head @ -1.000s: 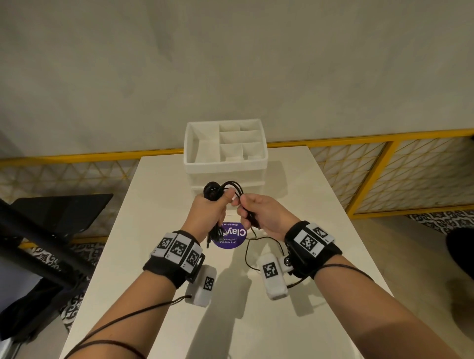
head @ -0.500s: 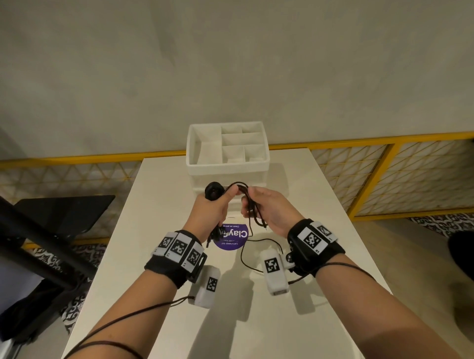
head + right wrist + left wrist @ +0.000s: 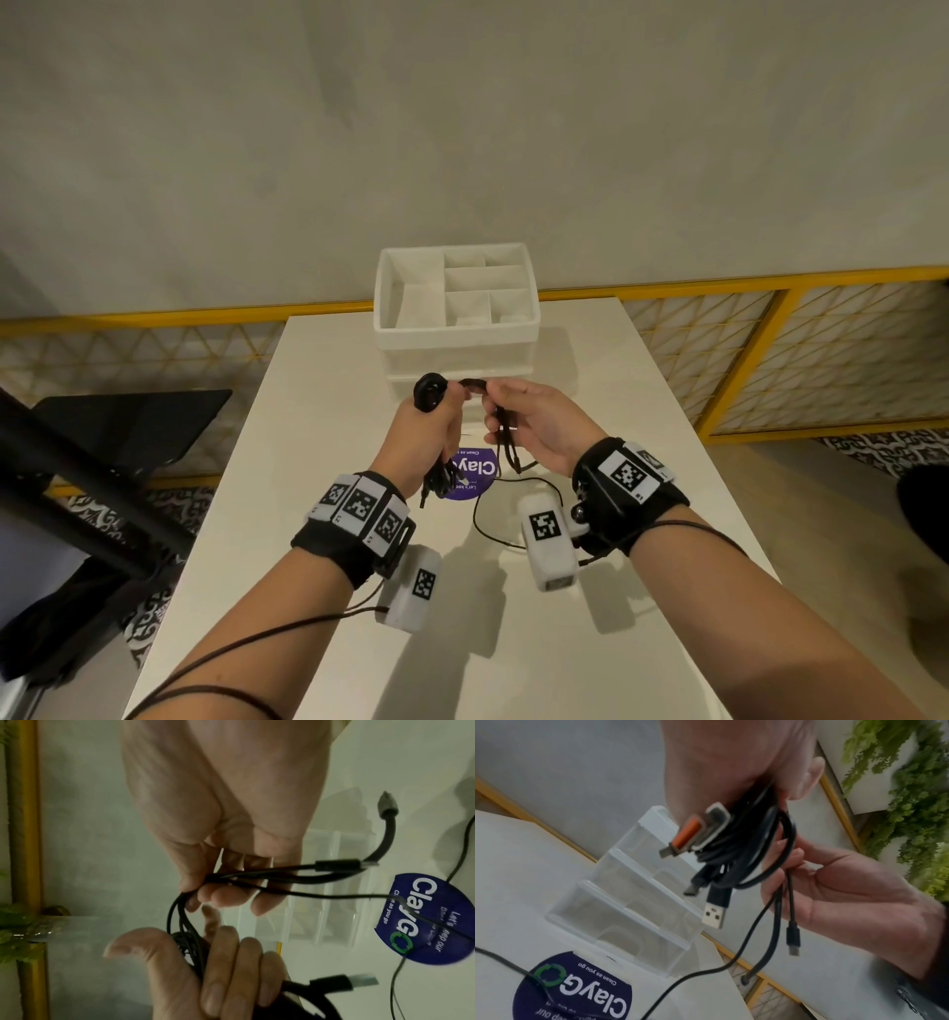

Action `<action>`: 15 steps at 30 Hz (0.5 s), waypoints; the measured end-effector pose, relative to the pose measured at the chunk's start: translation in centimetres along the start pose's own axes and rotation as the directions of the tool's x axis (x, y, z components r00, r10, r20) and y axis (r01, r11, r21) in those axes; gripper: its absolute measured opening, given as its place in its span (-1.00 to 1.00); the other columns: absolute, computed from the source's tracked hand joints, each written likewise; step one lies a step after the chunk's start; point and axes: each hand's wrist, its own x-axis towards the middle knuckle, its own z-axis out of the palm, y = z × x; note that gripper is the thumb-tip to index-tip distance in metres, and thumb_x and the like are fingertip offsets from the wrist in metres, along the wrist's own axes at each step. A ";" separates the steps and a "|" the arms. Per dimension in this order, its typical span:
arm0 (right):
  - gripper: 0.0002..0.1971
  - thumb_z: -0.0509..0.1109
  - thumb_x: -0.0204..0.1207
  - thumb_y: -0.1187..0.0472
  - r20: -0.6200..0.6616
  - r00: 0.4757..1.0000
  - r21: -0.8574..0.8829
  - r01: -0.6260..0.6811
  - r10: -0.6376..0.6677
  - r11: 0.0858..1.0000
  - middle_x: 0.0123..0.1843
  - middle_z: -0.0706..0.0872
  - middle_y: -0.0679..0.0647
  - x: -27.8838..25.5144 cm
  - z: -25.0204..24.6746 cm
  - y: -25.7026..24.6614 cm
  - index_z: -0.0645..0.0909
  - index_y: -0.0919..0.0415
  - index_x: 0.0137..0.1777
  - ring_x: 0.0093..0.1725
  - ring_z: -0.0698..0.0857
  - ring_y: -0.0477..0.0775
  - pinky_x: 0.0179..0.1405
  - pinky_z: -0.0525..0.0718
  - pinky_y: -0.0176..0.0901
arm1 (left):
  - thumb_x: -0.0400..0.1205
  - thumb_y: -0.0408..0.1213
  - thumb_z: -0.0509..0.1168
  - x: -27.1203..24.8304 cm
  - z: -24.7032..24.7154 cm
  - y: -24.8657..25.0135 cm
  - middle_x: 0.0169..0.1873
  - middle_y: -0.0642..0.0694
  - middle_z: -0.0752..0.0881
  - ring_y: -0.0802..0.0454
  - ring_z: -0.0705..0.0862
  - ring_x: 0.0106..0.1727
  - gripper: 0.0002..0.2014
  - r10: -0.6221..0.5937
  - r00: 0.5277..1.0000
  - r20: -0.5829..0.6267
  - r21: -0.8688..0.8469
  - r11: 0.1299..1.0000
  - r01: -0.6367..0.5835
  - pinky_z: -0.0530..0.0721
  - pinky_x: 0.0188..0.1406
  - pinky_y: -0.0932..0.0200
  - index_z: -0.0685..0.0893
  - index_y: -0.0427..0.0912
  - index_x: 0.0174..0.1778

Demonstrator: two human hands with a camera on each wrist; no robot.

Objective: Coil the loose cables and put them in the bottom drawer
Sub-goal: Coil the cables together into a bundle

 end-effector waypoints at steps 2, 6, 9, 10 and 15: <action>-0.75 0.26 0.61 0.18 0.020 1.000 0.033 -0.010 0.009 0.999 -0.25 0.56 0.02 -0.1 0.1 0.3 0.65 0.28 0.16 -0.36 0.55 -0.06 -0.23 0.65 -0.16 | 0.68 -0.17 0.20 -0.2 0.1 -0.1 -0.71 -0.02 0.43 0.08 0.37 -0.65 -0.60 -0.009 1.000 0.002 0.013 1.000 0.009 0.37 -0.49 0.18 0.50 -0.08 -0.53; -0.73 0.26 0.60 0.20 0.104 0.992 0.135 -0.080 0.066 0.988 -0.04 0.65 0.12 -0.2 0.2 0.5 0.63 0.29 0.21 -0.17 0.66 0.01 -0.08 0.78 -0.02 | 0.57 -0.27 0.38 -0.3 0.5 -0.3 -0.68 0.07 0.50 0.13 0.39 -0.65 -0.94 -0.007 1.000 0.003 -0.010 1.000 0.007 0.45 -0.47 0.12 0.68 -0.09 -0.22; -0.76 0.24 0.60 0.27 0.105 0.990 0.116 -0.102 0.090 0.988 0.06 0.74 0.17 -0.3 0.2 0.5 0.65 0.29 0.18 0.03 0.74 0.09 0.06 0.77 0.08 | 0.54 -0.28 0.42 -0.2 0.3 -0.7 -0.55 -0.08 0.62 0.16 0.49 -0.62 -0.97 0.009 1.000 0.017 0.000 1.000 -0.009 0.54 -0.55 0.17 0.73 -0.12 -0.14; -0.77 0.25 0.60 0.28 0.096 0.991 0.088 -0.099 0.091 0.991 0.06 0.75 0.15 -0.2 0.2 0.6 0.66 0.27 0.17 0.06 0.73 0.09 0.08 0.76 0.09 | 0.52 -0.22 0.45 -0.1 0.2 -0.9 -0.49 -0.23 0.63 0.12 0.56 -0.57 -0.88 0.018 0.999 0.039 -0.009 1.000 -0.018 0.61 -0.53 0.12 0.74 -0.17 -0.10; -0.80 0.33 0.54 0.32 0.057 0.987 0.006 -0.148 0.147 0.989 0.02 0.75 0.13 0.0 -0.1 0.6 0.68 0.21 0.12 0.06 0.72 0.08 0.05 0.71 0.03 | 0.61 -0.23 0.34 -0.8 0.4 -0.6 -0.65 0.11 0.57 0.22 0.41 -0.66 -0.75 0.087 0.973 0.213 -0.015 0.996 -0.085 0.39 -0.62 0.37 0.74 -0.27 0.13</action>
